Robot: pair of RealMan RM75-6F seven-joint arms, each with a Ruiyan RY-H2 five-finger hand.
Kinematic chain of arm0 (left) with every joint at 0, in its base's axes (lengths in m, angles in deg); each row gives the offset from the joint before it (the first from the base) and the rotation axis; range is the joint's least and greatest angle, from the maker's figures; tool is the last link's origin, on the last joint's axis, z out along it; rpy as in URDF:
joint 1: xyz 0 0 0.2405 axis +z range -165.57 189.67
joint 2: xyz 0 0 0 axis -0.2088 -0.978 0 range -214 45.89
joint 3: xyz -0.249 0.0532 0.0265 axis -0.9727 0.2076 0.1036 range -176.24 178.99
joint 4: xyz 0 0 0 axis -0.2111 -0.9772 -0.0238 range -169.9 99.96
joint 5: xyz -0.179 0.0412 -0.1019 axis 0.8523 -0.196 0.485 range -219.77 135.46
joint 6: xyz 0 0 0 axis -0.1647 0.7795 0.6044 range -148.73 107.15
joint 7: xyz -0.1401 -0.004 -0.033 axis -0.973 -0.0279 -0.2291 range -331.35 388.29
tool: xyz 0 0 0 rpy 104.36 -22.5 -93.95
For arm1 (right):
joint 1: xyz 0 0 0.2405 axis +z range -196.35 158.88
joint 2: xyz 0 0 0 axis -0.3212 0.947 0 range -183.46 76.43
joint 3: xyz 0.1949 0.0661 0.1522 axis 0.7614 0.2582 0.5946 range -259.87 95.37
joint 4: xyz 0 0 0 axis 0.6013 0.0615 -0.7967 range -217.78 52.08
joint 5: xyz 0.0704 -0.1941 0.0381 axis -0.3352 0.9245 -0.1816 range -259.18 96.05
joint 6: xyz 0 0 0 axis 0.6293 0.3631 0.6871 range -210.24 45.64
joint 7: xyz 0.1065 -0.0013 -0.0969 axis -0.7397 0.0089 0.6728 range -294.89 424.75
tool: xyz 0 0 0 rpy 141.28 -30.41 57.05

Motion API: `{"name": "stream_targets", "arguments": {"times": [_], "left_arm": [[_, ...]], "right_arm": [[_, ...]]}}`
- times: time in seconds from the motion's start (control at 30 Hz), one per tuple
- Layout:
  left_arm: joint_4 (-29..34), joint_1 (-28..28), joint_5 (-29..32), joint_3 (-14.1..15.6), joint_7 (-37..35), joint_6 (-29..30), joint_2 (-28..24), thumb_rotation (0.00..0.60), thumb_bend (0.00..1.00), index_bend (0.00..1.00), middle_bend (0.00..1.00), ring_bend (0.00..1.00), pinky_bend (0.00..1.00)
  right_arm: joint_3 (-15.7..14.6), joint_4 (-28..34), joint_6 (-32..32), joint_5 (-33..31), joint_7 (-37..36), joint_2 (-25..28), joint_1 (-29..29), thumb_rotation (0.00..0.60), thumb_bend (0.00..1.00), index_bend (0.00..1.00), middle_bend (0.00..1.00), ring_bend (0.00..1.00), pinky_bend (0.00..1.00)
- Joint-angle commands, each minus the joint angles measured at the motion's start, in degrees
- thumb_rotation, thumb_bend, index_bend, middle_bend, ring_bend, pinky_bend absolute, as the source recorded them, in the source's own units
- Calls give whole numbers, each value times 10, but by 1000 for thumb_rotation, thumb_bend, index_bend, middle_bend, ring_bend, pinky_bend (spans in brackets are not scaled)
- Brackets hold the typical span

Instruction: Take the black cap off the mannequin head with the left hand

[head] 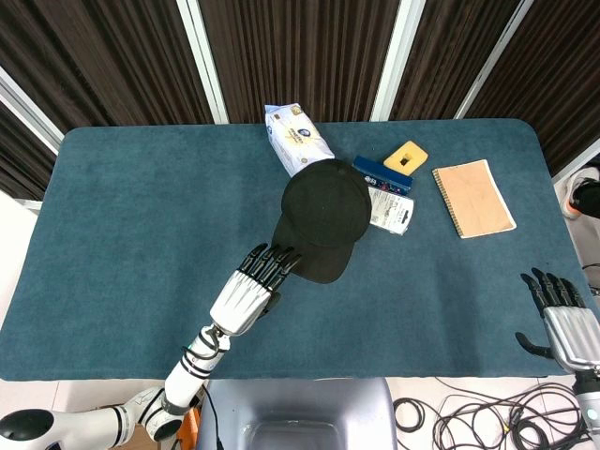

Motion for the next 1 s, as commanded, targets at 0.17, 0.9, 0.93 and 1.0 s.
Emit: {"name": "stream_targets", "arguments": {"times": [0.17, 0.9, 0.93, 1.0], "left_arm": [[5, -18, 3, -5, 12, -14, 5, 600, 302, 105, 154, 155, 208], [-279, -110, -48, -25, -14, 96, 132, 600, 299, 377, 397, 355, 218], [-296, -115, -50, -24, -21, 103, 139, 600, 300, 388, 413, 367, 223], [-317, -122, -49, -24, -28, 107, 146, 600, 300, 392, 424, 372, 225]], "right_arm": [[-4, -3, -3, 9, -14, 6, -2, 600, 176, 0, 9, 0, 78], [-17, -7, -24, 37, -64, 25, 1, 600, 176, 0, 5, 0, 82], [-18, -8, -24, 39, -66, 26, 1, 600, 176, 0, 5, 0, 82], [-18, -9, -24, 40, -70, 27, 1, 600, 175, 0, 5, 0, 82]]}}
